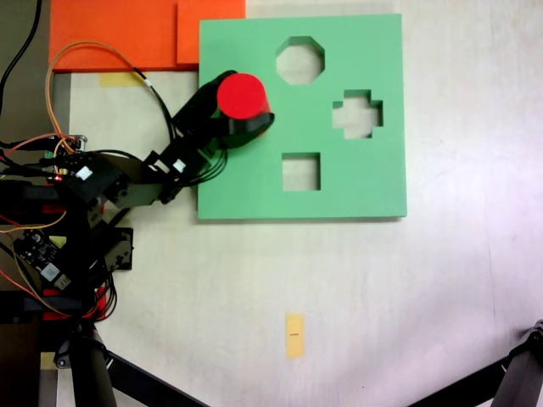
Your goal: Put the cylinder block into the corresponding hole
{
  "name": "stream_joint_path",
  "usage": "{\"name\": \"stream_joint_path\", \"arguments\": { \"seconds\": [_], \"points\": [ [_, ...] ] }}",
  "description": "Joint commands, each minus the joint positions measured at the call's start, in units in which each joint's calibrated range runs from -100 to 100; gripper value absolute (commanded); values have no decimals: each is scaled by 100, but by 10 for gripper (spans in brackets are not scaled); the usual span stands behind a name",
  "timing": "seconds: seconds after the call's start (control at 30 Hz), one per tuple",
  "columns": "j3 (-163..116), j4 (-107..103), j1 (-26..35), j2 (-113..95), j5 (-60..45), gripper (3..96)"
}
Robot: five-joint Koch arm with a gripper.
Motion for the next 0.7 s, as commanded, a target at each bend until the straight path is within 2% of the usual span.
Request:
{"name": "stream_joint_path", "arguments": {
  "seconds": [0.03, 0.7],
  "points": [
    [252, 348, -15, 128, 0, 384],
    [192, 338, -34, 1147, 93, 388]
  ]
}}
